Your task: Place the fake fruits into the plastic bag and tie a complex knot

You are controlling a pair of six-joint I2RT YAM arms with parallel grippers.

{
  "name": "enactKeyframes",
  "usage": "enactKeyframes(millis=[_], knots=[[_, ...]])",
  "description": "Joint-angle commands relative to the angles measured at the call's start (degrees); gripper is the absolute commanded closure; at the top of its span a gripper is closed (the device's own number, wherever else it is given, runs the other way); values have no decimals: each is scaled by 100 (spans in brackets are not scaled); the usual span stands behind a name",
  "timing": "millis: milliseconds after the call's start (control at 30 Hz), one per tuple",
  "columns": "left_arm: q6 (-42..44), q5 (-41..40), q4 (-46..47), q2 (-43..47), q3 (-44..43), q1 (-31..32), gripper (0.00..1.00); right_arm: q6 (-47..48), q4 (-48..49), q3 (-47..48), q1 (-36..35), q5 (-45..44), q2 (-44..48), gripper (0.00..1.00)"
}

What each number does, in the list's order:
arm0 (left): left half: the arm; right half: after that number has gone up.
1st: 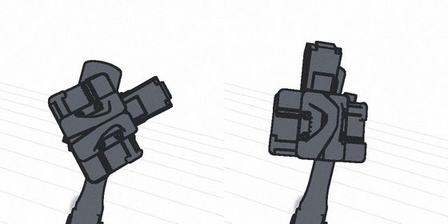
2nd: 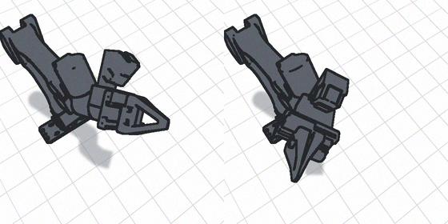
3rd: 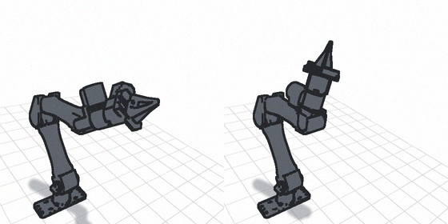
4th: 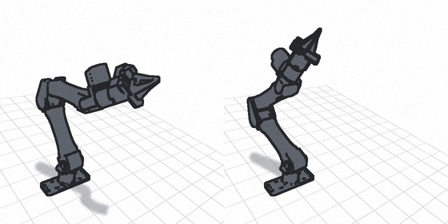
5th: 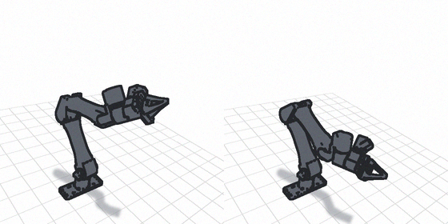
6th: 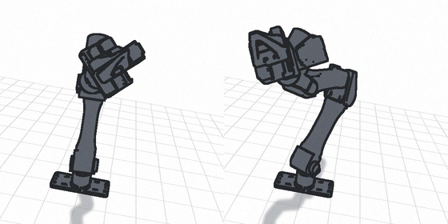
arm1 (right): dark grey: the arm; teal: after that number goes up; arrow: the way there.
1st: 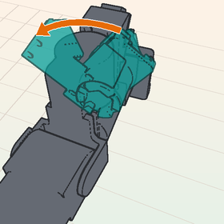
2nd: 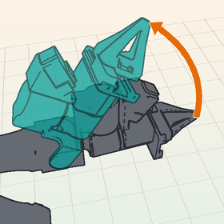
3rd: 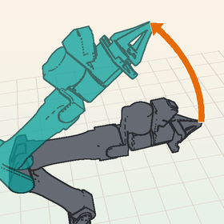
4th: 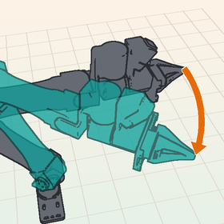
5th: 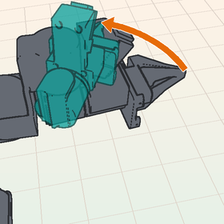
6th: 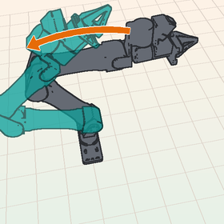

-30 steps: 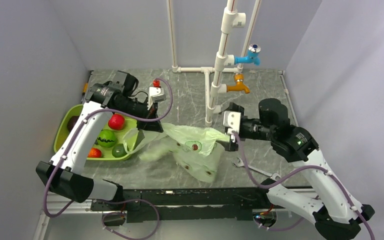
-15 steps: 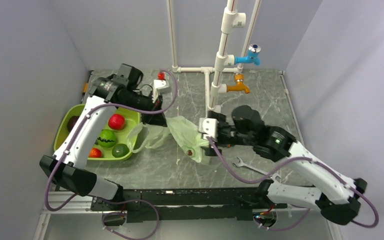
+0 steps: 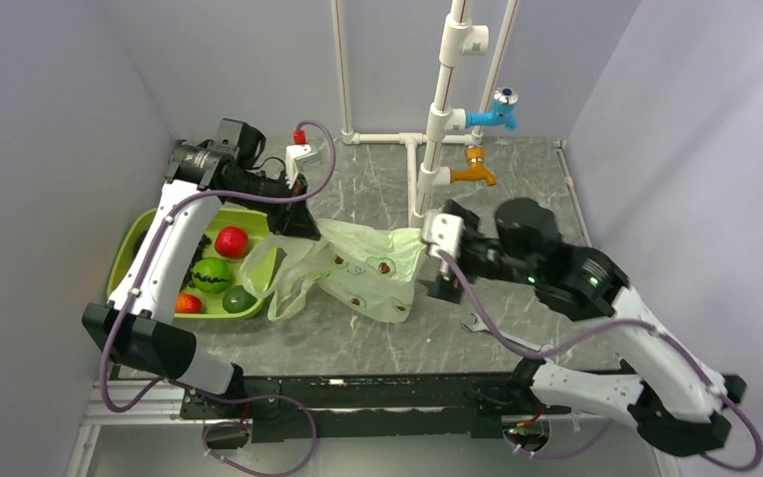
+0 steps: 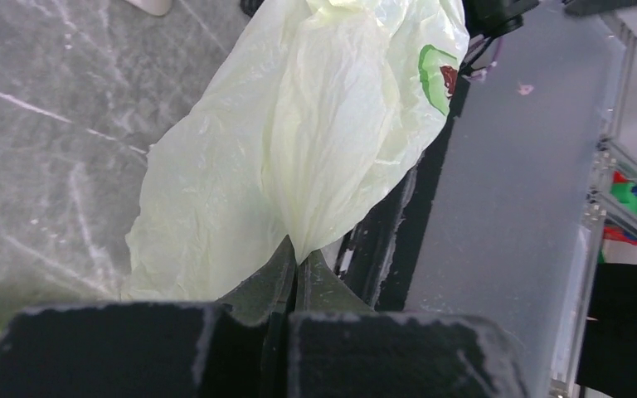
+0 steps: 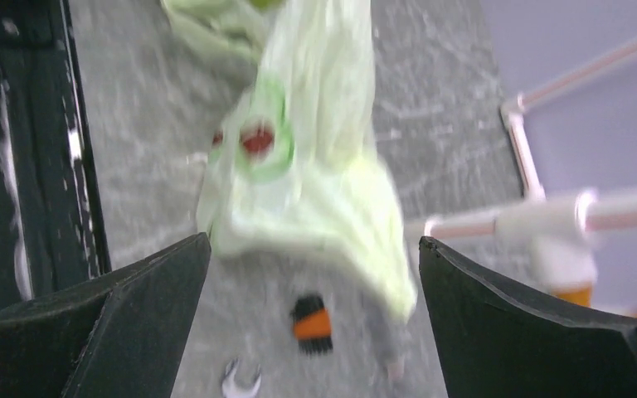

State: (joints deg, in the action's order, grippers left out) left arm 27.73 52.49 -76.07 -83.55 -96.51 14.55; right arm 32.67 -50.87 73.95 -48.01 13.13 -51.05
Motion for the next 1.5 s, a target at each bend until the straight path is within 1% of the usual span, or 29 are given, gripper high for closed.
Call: enactKeyframes(millis=[0,67,167,267,333,367,400,433,500,533,600,633,667,700,767,800,833,867,900,933,1000,1033,1100,1200,1267,1333,1400,1467], knots=[[-390,432,44,-213,-248,340,100,-524,1412,441,-595,-87,-832,1],[-435,456,20,-284,-296,513,99,-259,1971,403,-885,-178,-1148,1],[-440,762,-166,-445,-437,609,97,122,2636,365,-1285,-511,-1619,1],[-267,1153,-601,-619,-702,621,96,411,3192,53,-1389,-778,-1895,1],[-69,1425,-877,-701,-849,651,94,437,3447,-236,-1399,-953,-1965,1],[-10,1549,-970,-709,-874,666,93,431,3484,-335,-1396,-969,-1977,3],[8,1693,-1012,-696,-860,672,90,375,3517,-427,-1398,-965,-1966,8],[43,1849,-1040,-675,-832,672,85,324,3530,-502,-1398,-912,-1934,17],[117,2194,-1051,-613,-802,672,75,233,3546,-683,-1396,-733,-1822,41],[150,2253,-1018,-544,-804,668,63,131,3565,-766,-1397,-650,-1762,59],[248,2246,-963,-431,-869,500,35,-156,3493,-838,-1388,-614,-1663,92],[323,2262,-917,-346,-899,278,24,-388,3439,-840,-1367,-691,-1616,100],[212,2372,-648,-184,-757,-96,7,-592,3369,-844,-1307,-726,-1531,100],[-228,2473,-87,77,-503,-558,1,-817,3328,-870,-1226,-683,-1409,100],[-1412,2422,1677,829,362,-1452,1,-1259,3367,-996,-1042,-646,-1102,100],[-1855,2276,2645,1280,859,-1850,1,-1492,3398,-1059,-960,-652,-948,100],[-2213,2018,3788,1726,1413,-2113,1,-1727,3453,-1126,-882,-653,-802,100],[-2322,1746,4204,2130,1837,-2334,0,-1999,3483,-1189,-793,-684,-656,100],[-2294,1428,4419,2445,2238,-2471,1,-2209,3513,-1239,-736,-741,-551,100],[-2189,1237,4417,2676,2535,-2550,1,-2382,3525,-1267,-650,-783,-477,100],[-1535,1317,3811,2855,2837,-2581,1,-2772,3499,-1240,-395,-817,-418,100],[-1425,1342,3559,2899,2944,-2567,1,-2928,3519,-1223,-240,-819,-401,100],[-1672,1259,3452,2978,3283,-2521,1,-3122,3609,-1204,-39,-824,-349,100],[-1946,1182,3421,3122,3726,-2337,0,-3244,3659,-1153,36,-847,-322,100],[-2125,1166,3427,3195,3909,-2085,1,-3258,3700,-1167,49,-931,-304,100],[-2348,1055,3517,3233,4146,-1677,1,-3381,3758,-1171,70,-1026,-309,100],[-2604,434,3668,3246,4360,-1085,1,-3475,3867,-1165,103,-948,-305,100],[-3070,-152,3986,3182,4549,-753,1,-3528,3940,-1168,115,-934,-258,100]])
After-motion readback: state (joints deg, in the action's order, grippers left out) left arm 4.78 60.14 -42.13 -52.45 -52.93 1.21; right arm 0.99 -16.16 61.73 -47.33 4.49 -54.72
